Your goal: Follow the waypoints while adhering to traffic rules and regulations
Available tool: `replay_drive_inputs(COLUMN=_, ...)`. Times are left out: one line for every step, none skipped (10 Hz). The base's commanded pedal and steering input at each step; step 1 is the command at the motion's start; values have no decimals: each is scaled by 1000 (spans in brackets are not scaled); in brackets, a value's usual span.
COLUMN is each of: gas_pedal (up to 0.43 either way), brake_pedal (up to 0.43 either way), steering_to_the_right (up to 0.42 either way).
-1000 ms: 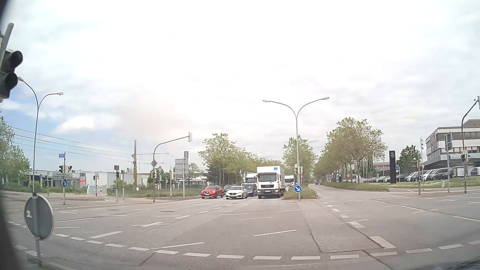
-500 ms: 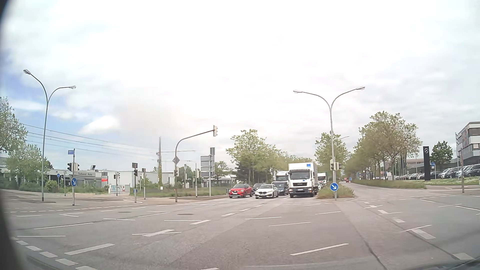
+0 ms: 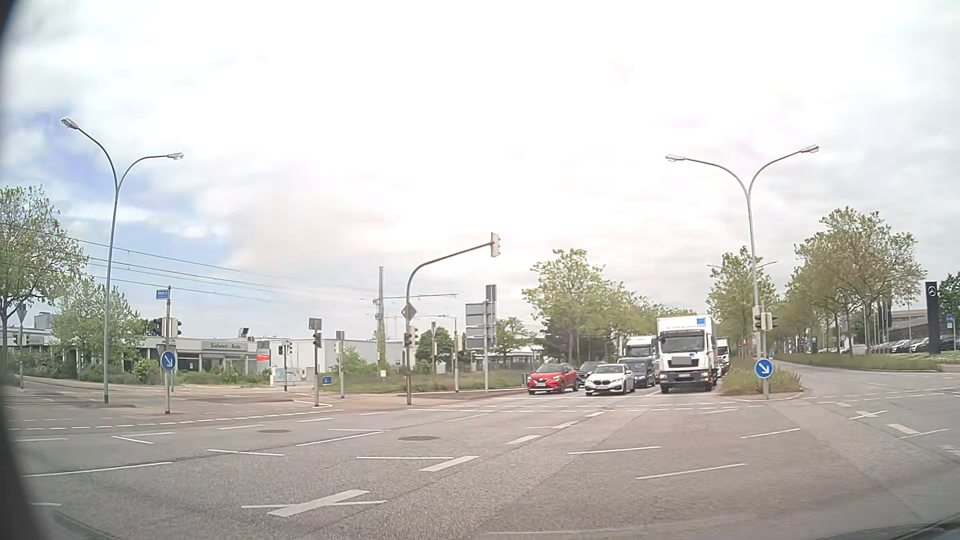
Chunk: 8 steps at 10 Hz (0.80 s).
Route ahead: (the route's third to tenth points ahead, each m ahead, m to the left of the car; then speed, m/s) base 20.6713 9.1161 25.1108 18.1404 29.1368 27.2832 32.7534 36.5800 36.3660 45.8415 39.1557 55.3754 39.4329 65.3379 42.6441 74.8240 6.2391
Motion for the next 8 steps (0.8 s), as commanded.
replay_drive_inputs(gas_pedal=209, brake_pedal=0, steering_to_the_right=-172)
replay_drive_inputs(gas_pedal=197, brake_pedal=0, steering_to_the_right=-170)
replay_drive_inputs(gas_pedal=189, brake_pedal=0, steering_to_the_right=-168)
replay_drive_inputs(gas_pedal=177, brake_pedal=0, steering_to_the_right=-167)
replay_drive_inputs(gas_pedal=169, brake_pedal=0, steering_to_the_right=-167)
replay_drive_inputs(gas_pedal=169, brake_pedal=0, steering_to_the_right=-170)
replay_drive_inputs(gas_pedal=157, brake_pedal=0, steering_to_the_right=-175)
replay_drive_inputs(gas_pedal=157, brake_pedal=0, steering_to_the_right=-181)
